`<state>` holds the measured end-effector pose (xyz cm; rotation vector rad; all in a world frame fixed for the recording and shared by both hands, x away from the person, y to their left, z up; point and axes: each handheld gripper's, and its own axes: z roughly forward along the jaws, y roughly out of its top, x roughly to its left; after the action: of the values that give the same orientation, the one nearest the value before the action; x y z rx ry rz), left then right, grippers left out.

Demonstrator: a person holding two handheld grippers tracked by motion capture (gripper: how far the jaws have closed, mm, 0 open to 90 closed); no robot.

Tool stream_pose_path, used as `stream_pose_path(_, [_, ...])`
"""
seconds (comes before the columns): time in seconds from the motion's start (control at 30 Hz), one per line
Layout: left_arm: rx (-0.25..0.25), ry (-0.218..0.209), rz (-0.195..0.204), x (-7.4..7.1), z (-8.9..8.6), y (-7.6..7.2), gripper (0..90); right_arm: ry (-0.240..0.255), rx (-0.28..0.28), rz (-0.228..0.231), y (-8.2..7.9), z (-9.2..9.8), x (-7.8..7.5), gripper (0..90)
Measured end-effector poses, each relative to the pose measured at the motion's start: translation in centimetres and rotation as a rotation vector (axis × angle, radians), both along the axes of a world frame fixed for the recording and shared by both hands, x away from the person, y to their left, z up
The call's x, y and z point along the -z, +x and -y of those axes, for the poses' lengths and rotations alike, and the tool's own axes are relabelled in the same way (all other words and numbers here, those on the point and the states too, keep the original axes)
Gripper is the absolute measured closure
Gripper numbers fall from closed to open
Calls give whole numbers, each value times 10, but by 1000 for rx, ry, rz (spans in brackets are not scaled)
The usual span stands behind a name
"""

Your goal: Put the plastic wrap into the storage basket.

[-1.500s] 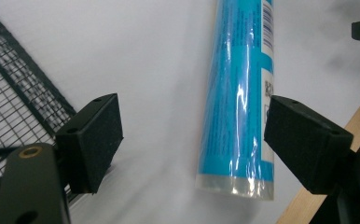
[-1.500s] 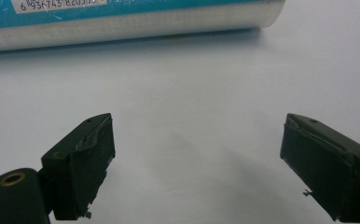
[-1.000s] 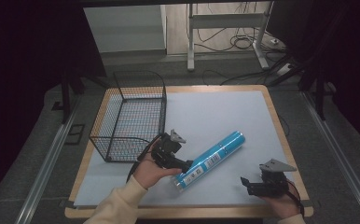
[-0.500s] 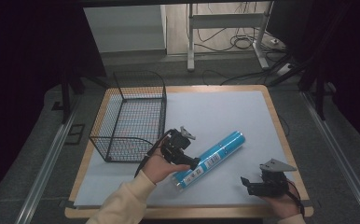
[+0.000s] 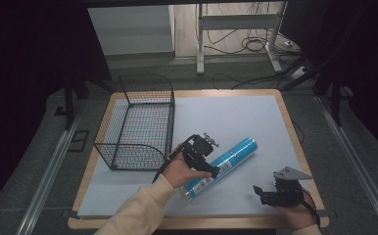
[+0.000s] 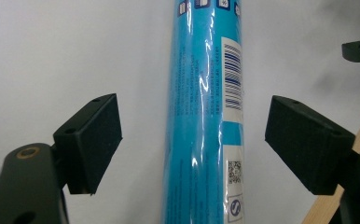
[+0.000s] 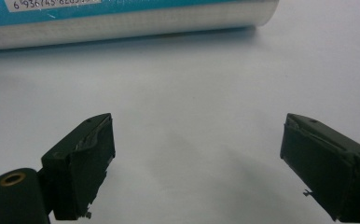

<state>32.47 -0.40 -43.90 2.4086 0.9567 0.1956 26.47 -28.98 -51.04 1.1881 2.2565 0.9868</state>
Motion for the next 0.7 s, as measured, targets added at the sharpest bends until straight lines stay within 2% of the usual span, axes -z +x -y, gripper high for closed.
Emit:
stream_pose_path(0.17, [-1,6,-15,7,3,4,178,-1,-1,-1,0,0,0,104])
stream_pose_path(0.57, [9,30,-30,13,18,13,176,-3,-4,-3,0,-1,1,104])
stream_pose_path(0.6, [13,47,-33,14,20,15,175,-1,-3,-4,0,0,1,104])
stream_pose_path(0.7, [16,56,-36,15,23,17,175,0,-3,-4,0,0,1,104])
